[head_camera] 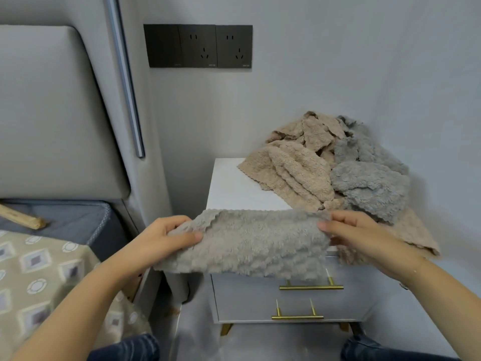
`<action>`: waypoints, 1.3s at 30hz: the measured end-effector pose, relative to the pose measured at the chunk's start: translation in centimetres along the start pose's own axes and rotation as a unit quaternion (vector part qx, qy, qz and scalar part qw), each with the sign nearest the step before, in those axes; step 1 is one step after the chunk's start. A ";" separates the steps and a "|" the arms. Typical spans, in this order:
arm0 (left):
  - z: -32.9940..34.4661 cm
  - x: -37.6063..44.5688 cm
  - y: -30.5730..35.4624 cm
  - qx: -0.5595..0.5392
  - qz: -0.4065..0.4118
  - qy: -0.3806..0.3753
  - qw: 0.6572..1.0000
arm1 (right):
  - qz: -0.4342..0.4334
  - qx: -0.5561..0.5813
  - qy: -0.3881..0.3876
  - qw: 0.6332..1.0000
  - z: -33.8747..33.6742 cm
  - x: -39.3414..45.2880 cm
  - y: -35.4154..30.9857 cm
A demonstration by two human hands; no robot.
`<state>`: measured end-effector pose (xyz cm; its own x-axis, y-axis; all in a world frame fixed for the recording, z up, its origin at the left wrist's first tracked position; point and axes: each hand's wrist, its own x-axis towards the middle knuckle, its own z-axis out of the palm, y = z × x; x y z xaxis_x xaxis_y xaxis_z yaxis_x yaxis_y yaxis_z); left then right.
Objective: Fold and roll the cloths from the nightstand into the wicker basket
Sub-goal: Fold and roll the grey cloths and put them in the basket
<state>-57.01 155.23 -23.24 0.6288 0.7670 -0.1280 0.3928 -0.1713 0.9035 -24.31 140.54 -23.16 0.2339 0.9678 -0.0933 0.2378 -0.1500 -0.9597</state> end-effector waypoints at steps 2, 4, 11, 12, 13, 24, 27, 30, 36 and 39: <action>0.1 1.7 -0.4 -0.009 -0.036 0.049 0.998 | 0.000 -0.019 0.044 0.999 1.0 1.6 0.2; 0.5 3.2 -1.0 -0.014 -0.082 0.090 0.992 | 0.003 -0.046 0.079 0.996 1.7 3.1 0.7; 0.5 5.0 -2.5 -0.131 -0.178 0.025 0.975 | -0.008 -0.092 0.120 0.988 2.5 5.7 3.0; 0.1 4.9 -2.8 -0.129 -0.183 0.007 0.975 | -0.015 -0.101 0.123 0.987 2.4 5.7 3.2; -0.3 5.0 -3.2 -0.114 -0.186 -0.008 0.976 | -0.019 -0.106 0.127 0.986 2.4 5.9 3.4; -1.5 5.6 -2.6 -0.053 -0.162 0.039 0.985 | -0.058 -0.171 0.156 0.971 2.3 6.9 4.1; -1.1 6.1 -2.7 -0.046 -0.168 0.080 0.981 | -0.060 -0.195 0.171 0.964 2.7 6.9 3.9; 0.0 6.7 -3.9 -0.012 -0.182 0.094 0.979 | -0.047 -0.269 0.183 0.944 3.0 6.7 3.5; 1.4 7.4 -4.7 -0.187 -0.242 0.037 0.951 | 0.033 -0.444 0.152 0.882 3.3 4.6 1.1; 1.6 7.6 -4.4 -0.259 -0.240 0.038 0.935 | 0.042 -0.466 0.085 0.880 3.5 3.9 0.7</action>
<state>-52.95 160.82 -28.86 0.4068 0.7234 -0.5579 0.2278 0.5111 0.8288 -26.52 144.90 -25.10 0.4062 0.9130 -0.0367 0.8639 -0.3968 -0.3102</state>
